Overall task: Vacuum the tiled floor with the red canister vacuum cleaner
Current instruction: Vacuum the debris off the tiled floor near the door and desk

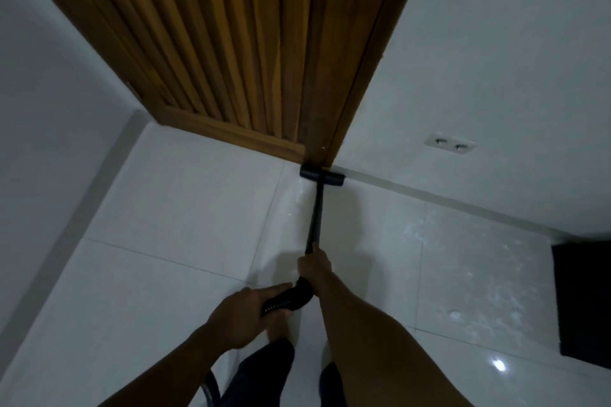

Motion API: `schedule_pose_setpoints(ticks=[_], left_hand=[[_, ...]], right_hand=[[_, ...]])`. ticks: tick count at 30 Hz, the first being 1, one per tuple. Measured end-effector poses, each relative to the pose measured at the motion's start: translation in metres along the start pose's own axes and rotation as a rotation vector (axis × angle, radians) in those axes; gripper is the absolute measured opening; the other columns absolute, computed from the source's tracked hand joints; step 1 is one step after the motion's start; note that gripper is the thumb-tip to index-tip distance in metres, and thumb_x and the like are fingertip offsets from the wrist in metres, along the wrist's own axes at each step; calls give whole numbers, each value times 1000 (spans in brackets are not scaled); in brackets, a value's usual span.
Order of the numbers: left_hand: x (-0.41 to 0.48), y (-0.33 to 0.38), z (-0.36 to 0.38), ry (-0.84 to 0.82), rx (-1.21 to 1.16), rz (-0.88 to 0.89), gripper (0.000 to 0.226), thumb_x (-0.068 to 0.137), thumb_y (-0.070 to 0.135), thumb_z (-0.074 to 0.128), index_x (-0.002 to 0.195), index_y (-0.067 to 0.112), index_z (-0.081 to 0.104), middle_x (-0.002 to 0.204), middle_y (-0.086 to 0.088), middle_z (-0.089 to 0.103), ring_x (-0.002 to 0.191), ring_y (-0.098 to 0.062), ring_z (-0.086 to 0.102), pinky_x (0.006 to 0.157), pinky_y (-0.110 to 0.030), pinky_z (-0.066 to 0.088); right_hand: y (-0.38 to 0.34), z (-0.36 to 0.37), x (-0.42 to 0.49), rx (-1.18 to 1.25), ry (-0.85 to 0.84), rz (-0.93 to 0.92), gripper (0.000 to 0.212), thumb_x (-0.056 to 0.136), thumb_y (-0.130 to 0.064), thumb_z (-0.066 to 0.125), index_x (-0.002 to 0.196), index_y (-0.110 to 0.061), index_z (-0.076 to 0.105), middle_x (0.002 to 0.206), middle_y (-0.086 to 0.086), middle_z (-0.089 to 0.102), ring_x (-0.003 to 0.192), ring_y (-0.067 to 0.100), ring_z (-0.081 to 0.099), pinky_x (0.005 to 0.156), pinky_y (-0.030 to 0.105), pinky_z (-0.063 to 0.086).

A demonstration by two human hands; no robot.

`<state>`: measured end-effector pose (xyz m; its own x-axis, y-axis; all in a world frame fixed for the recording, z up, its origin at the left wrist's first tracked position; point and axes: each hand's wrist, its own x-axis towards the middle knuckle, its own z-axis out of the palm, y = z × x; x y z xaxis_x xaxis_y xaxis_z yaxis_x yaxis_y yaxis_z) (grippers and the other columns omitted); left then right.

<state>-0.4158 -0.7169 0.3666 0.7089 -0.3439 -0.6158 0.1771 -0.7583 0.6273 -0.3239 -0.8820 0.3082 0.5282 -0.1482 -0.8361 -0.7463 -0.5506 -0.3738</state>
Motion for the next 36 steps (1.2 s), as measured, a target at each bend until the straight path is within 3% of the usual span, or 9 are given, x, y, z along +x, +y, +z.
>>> schedule_pose_setpoints(ticks=[4, 7, 13, 17, 22, 25, 27, 33, 36], left_hand=[[2, -18, -5, 28, 75, -28, 62, 90, 71, 49, 147, 55, 31, 130, 9, 66, 108, -9, 65, 94, -26, 51], [0, -29, -5, 37, 83, -23, 66, 86, 80, 40, 147, 59, 25, 126, 9, 68, 104, -10, 67, 92, -34, 54], [-2, -34, -3, 55, 110, -10, 64, 90, 74, 43, 149, 56, 24, 118, 5, 72, 97, -14, 69, 87, -36, 56], [-8, -28, 7, 47, 135, 26, 61, 94, 66, 47, 150, 52, 27, 109, 1, 73, 90, -15, 69, 81, -32, 55], [-23, -22, 26, 1, 192, 74, 62, 93, 66, 49, 147, 59, 19, 99, -1, 74, 82, -13, 68, 74, -24, 50], [-36, -7, 43, -30, 204, 93, 63, 94, 67, 47, 148, 60, 15, 111, 2, 73, 87, -13, 68, 78, -24, 51], [-43, 5, 58, -54, 229, 117, 65, 95, 64, 47, 150, 57, 13, 114, 2, 71, 89, -14, 68, 79, -24, 51], [-70, 38, 120, -96, 250, 183, 62, 89, 73, 37, 127, 82, -12, 106, 2, 65, 86, -14, 66, 80, -28, 53], [-89, 60, 156, -57, 321, 188, 61, 84, 79, 26, 137, 75, -3, 116, -4, 57, 88, -18, 66, 79, -29, 52]], right_hand=[[-7, 11, 0, 71, 12, 17, 70, 94, -13, 46, 157, -22, 17, 144, 12, 48, 115, 30, 58, 82, 30, 53], [-14, 15, -1, 50, 29, 24, 69, 95, -11, 44, 157, -21, 16, 143, 13, 48, 116, 30, 57, 74, 24, 46], [-10, 22, 3, 69, 20, 38, 70, 96, -12, 44, 157, -23, 13, 146, 13, 46, 114, 29, 58, 72, 24, 46], [5, 21, -3, 95, 37, 24, 67, 97, -15, 43, 157, -25, 16, 147, 10, 45, 95, 21, 58, 48, 16, 39], [39, 24, -21, 121, 50, 27, 68, 97, -27, 51, 156, -24, 18, 148, 9, 44, 119, 26, 56, 80, 24, 46], [66, 21, -30, 148, 55, 25, 74, 95, -43, 56, 156, -23, 19, 151, 8, 42, 129, 29, 49, 100, 32, 43], [88, 16, -37, 169, 65, 22, 71, 96, -43, 53, 156, -24, 20, 151, 8, 41, 130, 29, 48, 102, 33, 42], [162, -4, -65, 220, 105, -5, 57, 102, -36, 42, 155, -25, 23, 149, 8, 44, 127, 30, 50, 100, 33, 42], [199, -15, -86, 253, 119, -40, 58, 101, -39, 41, 155, -28, 23, 143, 9, 51, 120, 30, 55, 100, 36, 45]])
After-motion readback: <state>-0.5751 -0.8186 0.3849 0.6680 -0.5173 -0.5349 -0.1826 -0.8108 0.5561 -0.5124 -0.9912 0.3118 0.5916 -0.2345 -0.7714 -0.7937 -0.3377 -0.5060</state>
